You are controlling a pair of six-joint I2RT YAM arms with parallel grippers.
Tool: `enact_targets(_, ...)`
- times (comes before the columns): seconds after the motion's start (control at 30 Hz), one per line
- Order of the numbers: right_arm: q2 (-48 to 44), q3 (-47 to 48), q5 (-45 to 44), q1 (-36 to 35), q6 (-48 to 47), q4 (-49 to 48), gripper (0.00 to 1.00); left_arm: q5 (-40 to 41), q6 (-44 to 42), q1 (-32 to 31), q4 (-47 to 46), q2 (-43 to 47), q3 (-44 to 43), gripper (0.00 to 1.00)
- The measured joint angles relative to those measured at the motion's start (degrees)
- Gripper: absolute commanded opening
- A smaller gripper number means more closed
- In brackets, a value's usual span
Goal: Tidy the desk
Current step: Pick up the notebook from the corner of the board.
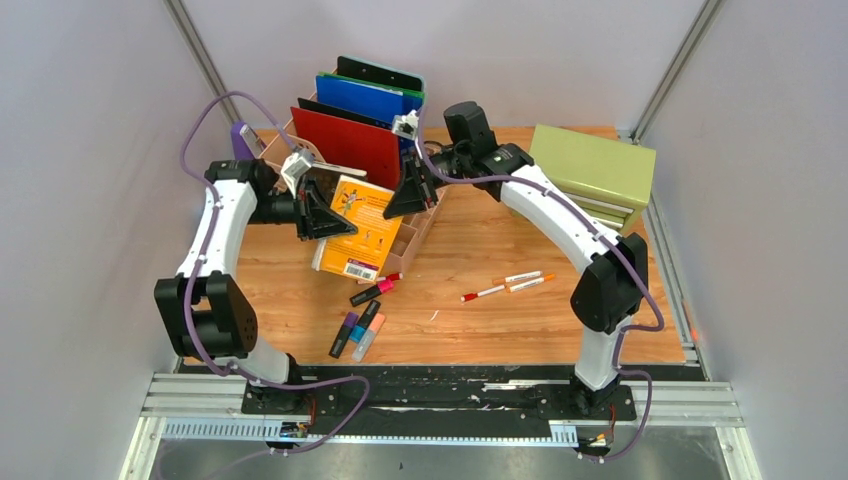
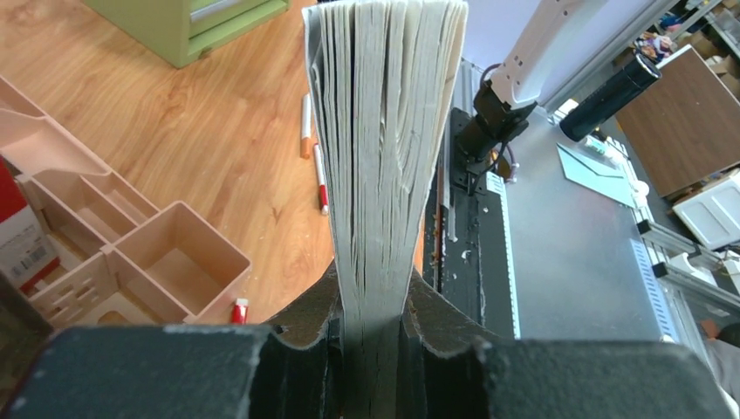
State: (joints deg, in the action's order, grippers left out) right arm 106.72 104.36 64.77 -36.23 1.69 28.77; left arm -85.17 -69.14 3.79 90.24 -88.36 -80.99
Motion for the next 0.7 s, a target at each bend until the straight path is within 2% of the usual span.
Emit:
enact_targets(0.03, 0.2, 0.7, -0.2, 0.0, -0.2, 0.2, 0.0, 0.0, 0.2, 0.3, 0.0, 0.0, -0.6, 0.32)
enact_targets(0.07, 0.4, 1.8, -0.7, -0.1, -0.5, 0.7, 0.0, 0.0, 0.4, 0.8, -0.1, 0.0, -1.2, 0.42)
enact_targets(0.1, 0.7, 2.9, -1.2, -0.1, -0.9, 1.3, 0.0, -0.2, 0.6, 1.4, -0.1, 0.0, -1.7, 0.47)
enact_targets(0.2, 1.9, 7.1, -3.9, -0.2, -2.9, 2.4, 0.0, 0.1, 1.7, 4.1, -0.3, 0.0, -3.4, 0.75)
enact_targets(0.3, 2.3, 10.5, -7.1, -0.2, -5.7, 4.0, 0.0, 1.4, 3.2, 9.0, -0.3, 0.0, -5.6, 0.93)
enact_targets(0.53, 4.6, 19.4, -13.1, -0.2, -11.1, 7.7, 0.0, 6.3, 8.0, 20.5, -0.6, 0.3, -11.9, 1.0)
enact_targets(0.7, 7.5, 24.3, -18.8, -0.7, -13.5, 9.0, 0.0, 11.1, 16.7, 23.7, -5.4, 3.9, -12.4, 1.0)
